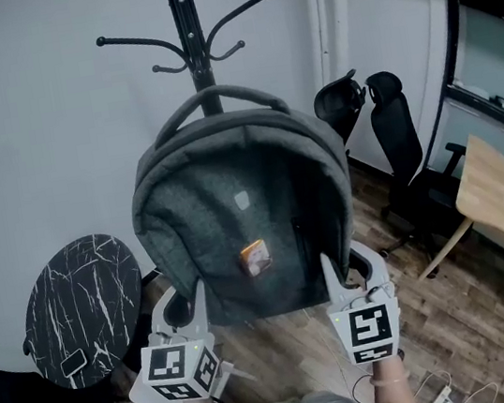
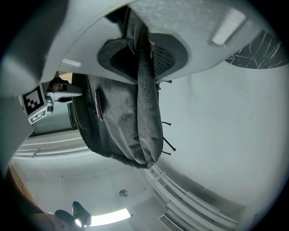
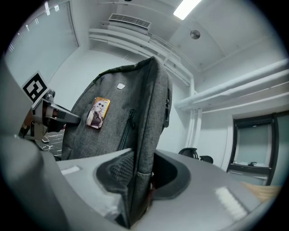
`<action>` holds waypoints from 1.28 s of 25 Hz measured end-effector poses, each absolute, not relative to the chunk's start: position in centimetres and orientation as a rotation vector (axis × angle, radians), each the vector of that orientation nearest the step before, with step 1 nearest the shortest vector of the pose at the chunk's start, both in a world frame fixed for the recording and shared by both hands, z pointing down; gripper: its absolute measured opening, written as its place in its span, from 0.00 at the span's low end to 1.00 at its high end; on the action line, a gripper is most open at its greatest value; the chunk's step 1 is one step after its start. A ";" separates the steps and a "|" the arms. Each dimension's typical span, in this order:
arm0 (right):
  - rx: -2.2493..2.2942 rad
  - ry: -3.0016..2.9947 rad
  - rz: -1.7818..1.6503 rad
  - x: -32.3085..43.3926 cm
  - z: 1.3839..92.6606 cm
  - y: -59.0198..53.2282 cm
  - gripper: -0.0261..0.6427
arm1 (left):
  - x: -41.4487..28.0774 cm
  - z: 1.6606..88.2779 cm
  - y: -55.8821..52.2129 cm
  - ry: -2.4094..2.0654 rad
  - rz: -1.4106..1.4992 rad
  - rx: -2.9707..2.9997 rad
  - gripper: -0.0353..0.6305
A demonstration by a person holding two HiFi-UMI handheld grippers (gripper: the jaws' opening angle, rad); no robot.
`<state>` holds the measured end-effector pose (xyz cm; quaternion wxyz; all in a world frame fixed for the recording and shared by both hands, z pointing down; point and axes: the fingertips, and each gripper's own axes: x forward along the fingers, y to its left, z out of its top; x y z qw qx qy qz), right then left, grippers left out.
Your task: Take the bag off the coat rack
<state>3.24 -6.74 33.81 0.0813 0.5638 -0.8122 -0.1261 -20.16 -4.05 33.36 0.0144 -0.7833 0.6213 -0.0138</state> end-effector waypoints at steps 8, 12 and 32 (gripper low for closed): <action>1.645 -2.460 -0.366 6.1 33.6 -5.7 0.19 | -17.2 33.1 -2.4 1.987 -0.051 -2.407 0.16; 1.624 -2.474 -0.359 8.0 33.4 -4.9 0.19 | -15.2 32.8 -1.1 2.005 -0.058 -2.395 0.16; 1.569 -2.512 -0.355 11.4 33.5 -0.4 0.19 | -11.6 32.7 4.1 2.064 -0.059 -2.350 0.16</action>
